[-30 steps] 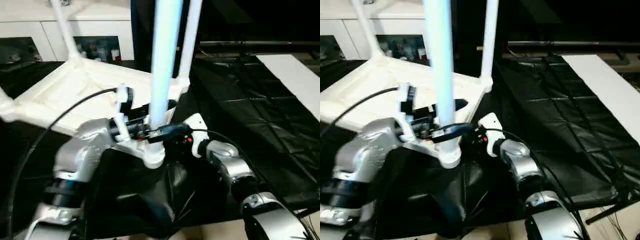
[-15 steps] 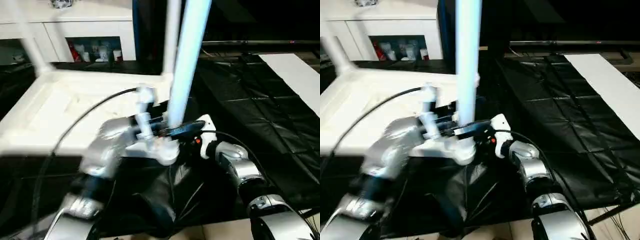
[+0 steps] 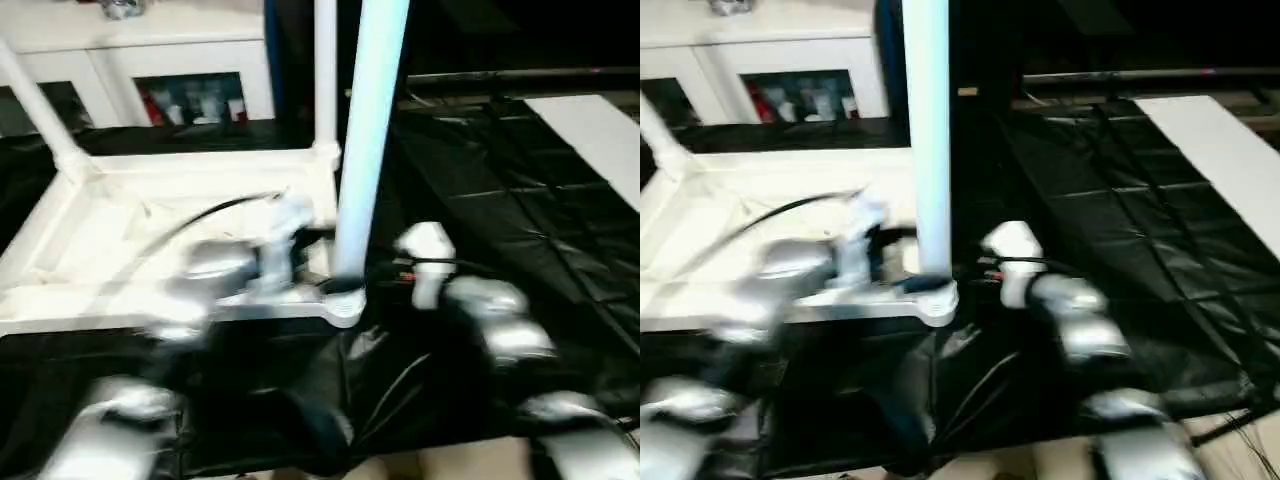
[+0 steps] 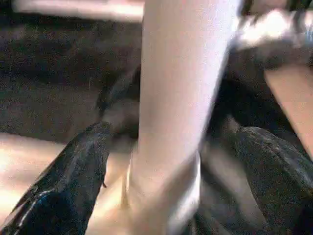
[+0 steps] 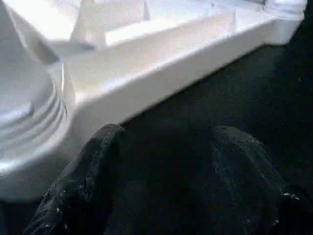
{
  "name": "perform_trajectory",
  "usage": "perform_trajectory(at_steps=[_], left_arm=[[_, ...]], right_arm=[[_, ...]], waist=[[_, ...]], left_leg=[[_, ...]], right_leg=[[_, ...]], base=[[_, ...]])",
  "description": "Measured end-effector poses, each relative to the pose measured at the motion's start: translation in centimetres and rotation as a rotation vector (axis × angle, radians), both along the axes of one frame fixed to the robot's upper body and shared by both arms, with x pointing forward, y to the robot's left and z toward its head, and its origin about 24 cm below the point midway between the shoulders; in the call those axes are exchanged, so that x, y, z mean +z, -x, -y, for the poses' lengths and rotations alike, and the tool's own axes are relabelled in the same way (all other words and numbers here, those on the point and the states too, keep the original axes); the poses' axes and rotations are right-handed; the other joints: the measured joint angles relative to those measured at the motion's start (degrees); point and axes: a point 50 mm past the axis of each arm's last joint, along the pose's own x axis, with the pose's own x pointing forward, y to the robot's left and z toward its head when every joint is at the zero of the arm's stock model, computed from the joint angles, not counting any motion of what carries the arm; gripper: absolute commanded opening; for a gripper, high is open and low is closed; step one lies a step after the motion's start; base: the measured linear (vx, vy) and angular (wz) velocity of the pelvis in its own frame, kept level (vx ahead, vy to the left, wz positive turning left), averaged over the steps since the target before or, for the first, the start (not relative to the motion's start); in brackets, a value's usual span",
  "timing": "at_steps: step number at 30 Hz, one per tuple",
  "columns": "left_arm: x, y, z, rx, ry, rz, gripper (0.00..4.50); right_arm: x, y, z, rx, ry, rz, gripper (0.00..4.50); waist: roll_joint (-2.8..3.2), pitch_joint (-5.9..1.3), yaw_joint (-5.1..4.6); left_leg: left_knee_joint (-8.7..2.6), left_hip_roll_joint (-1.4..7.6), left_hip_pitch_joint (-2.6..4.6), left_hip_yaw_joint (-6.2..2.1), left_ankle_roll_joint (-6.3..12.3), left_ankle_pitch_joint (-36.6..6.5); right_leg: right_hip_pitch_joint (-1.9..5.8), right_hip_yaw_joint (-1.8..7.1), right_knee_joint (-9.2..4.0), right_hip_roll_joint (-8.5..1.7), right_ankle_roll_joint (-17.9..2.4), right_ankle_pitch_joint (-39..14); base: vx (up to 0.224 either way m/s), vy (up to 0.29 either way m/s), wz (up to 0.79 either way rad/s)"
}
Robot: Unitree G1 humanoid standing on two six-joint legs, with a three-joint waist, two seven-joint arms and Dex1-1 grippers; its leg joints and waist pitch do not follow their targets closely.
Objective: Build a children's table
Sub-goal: Rotate table base
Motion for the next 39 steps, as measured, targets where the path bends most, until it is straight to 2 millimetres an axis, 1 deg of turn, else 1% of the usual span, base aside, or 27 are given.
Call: perform_trajectory(at_steps=[1,2,4,5,8,11,12,13,14,16,19,23,24,26,29,32,34,37,38,39], left_arm=[[-0.3,0.0,-0.2,-0.008,-0.016,-0.011,4.44],[-0.6,0.0,-0.2,-0.014,-0.034,-0.021,4.16],[-1.2,-0.2,-0.4,-0.027,-0.092,-0.031,4.08],[-1.4,-0.5,-1.0,-0.021,-0.137,-0.022,4.02],[-1.7,-0.8,-2.2,-0.012,-0.196,-0.007,3.63],[-2.2,-0.9,-2.2,-0.041,-0.242,0.011,3.53],[-2.3,-0.9,-2.2,-0.046,-0.256,0.020,3.41],[-2.4,-1.0,-2.3,-0.052,-0.272,0.028,3.18],[-2.4,-1.0,-2.3,-0.053,-0.283,0.033,3.17],[-2.4,-1.0,-2.3,-0.060,-0.292,0.046,3.16],[-2.4,-1.1,-2.4,-0.067,-0.302,0.056,2.81],[-2.4,-1.3,-2.5,-0.083,-0.325,0.088,2.65],[-2.3,-1.4,-2.6,-0.084,-0.329,0.094,2.37],[-2.3,-1.4,-2.7,-0.094,-0.332,0.105,2.29],[-2.7,-1.3,-3.0,-0.112,-0.341,0.084,1.91],[-2.7,-1.2,-3.2,-0.131,-0.347,0.064,1.81],[-2.7,-1.1,-3.3,-0.142,-0.351,0.055,1.58],[-3.2,-0.9,-3.7,-0.137,-0.357,0.029,1.44],[-3.3,-0.9,-3.8,-0.130,-0.358,0.027,1.27],[-3.4,-0.9,-3.9,-0.127,-0.357,0.026,1.27]], right_arm=[[0.0,0.2,0.2,0.007,0.005,0.000,3.14],[0.0,0.3,0.0,0.023,0.003,0.003,3.14],[0.2,0.8,-0.3,0.067,0.008,0.012,3.14],[0.2,1.0,-0.1,0.083,0.017,0.013,3.14],[0.2,1.4,0.8,0.095,0.043,0.006,3.14],[0.4,1.9,0.9,0.116,0.051,0.003,3.14],[0.6,2.0,0.9,0.125,0.051,0.010,3.14],[0.8,2.2,0.9,0.138,0.052,0.013,3.14],[1.0,2.3,0.9,0.149,0.053,0.016,3.14],[1.3,2.5,1.1,0.162,0.056,0.014,3.14],[1.7,2.6,1.2,0.167,0.057,0.020,3.14],[1.7,2.8,1.1,0.170,0.054,0.013,3.14],[1.8,2.9,1.0,0.174,0.053,0.014,3.14],[2.0,2.9,0.9,0.180,0.051,0.015,3.14],[2.1,3.2,1.0,0.185,0.047,0.007,3.14],[1.8,3.5,1.2,0.181,0.042,-0.020,3.14],[2.0,3.6,1.2,0.183,0.039,-0.020,3.14],[2.3,3.6,1.3,0.186,0.040,-0.017,3.14],[2.2,3.6,1.3,0.185,0.040,-0.020,3.14],[2.2,3.6,1.3,0.185,0.040,-0.022,3.14]], waist=[[0.06,0.03,0.08],[0.16,0.08,0.04],[0.22,0.09,-0.01],[0.22,0.09,-0.08],[0.36,0.01,-0.28],[0.41,0.02,-0.27],[0.42,0.03,-0.26],[0.42,0.03,-0.27],[0.42,0.03,-0.33],[0.47,0.01,-0.27],[0.49,0.00,-0.28],[0.73,0.01,-0.25],[0.83,0.02,-0.22],[0.98,-0.01,-0.22],[1.14,0.01,-0.22],[1.21,0.03,-0.16],[1.25,0.04,-0.19],[1.30,0.01,-0.19],[1.30,0.01,-0.19],[1.30,0.01,-0.19]], left_leg=[[0.04,0.00,0.05,0.02,0.02,0.01],[0.10,0.00,0.06,0.04,0.03,0.02],[0.15,-0.01,0.03,0.08,0.04,0.02],[0.14,-0.01,0.03,0.08,0.04,0.02],[0.12,-0.01,-0.04,0.08,0.02,0.01],[0.09,0.00,-0.21,0.05,0.12,0.07],[0.08,0.00,-0.22,0.05,0.12,0.07],[0.08,0.01,-0.22,0.04,0.12,0.07],[0.07,0.02,-0.22,0.04,0.12,0.07],[0.07,0.02,-0.23,0.04,0.12,0.07],[0.07,0.02,-0.23,0.04,0.12,0.07],[0.07,0.01,-0.26,0.03,0.11,0.07],[0.07,0.02,-0.28,0.02,0.11,0.07],[0.05,0.02,-0.29,0.02,0.13,0.06],[0.02,0.02,-0.30,0.01,0.14,0.06],[0.02,0.02,-0.34,-0.02,0.14,0.06],[0.02,0.02,-0.34,-0.02,0.14,0.06],[0.01,0.02,-0.33,-0.02,0.13,0.06],[0.01,0.02,-0.34,-0.02,0.13,0.06],[0.01,0.02,-0.33,-0.02,0.13,0.06]], right_leg=[[0.00,-0.02,0.00,-0.04,0.00,0.00],[0.01,-0.01,0.00,-0.05,0.00,0.01],[0.01,0.00,0.01,-0.09,0.03,0.04],[0.02,0.00,0.01,-0.09,0.03,0.05],[0.06,0.00,-0.03,-0.09,0.05,0.05],[0.04,-0.06,-0.06,-0.09,0.05,0.05],[0.04,-0.07,-0.07,-0.09,0.05,0.05],[0.04,-0.08,-0.08,-0.09,0.05,0.05],[0.04,-0.08,-0.09,-0.09,0.06,0.05],[0.04,-0.08,-0.13,-0.09,0.06,0.05],[0.04,-0.09,-0.14,-0.09,0.06,0.06],[0.04,-0.11,-0.17,-0.09,0.07,0.06],[0.05,-0.11,-0.19,-0.09,0.07,0.06],[0.04,-0.12,-0.22,-0.09,0.07,0.06],[0.05,-0.15,-0.27,-0.09,0.07,0.06],[0.05,-0.19,-0.29,-0.09,0.07,0.06],[0.05,-0.20,-0.30,-0.09,0.07,0.06],[0.05,-0.20,-0.29,-0.09,0.07,0.06],[0.05,-0.20,-0.29,-0.09,0.07,0.06],[0.05,-0.21,-0.30,-0.09,0.07,0.06]], base=[[0.000,0.000,0.00],[0.000,0.000,0.00],[0.000,0.000,0.00],[0.000,0.000,0.00],[0.000,0.000,0.00],[0.000,0.000,0.00],[0.000,0.000,0.00],[0.000,0.000,0.00],[0.000,0.000,0.00],[0.000,0.000,0.00],[0.000,0.000,0.00],[0.000,0.000,0.00],[0.000,0.000,0.00],[0.000,0.000,0.00],[0.000,0.000,0.00],[0.000,0.000,0.00],[0.000,0.000,0.00],[0.000,0.000,0.00],[0.000,0.000,0.00],[0.000,0.000,0.00]])
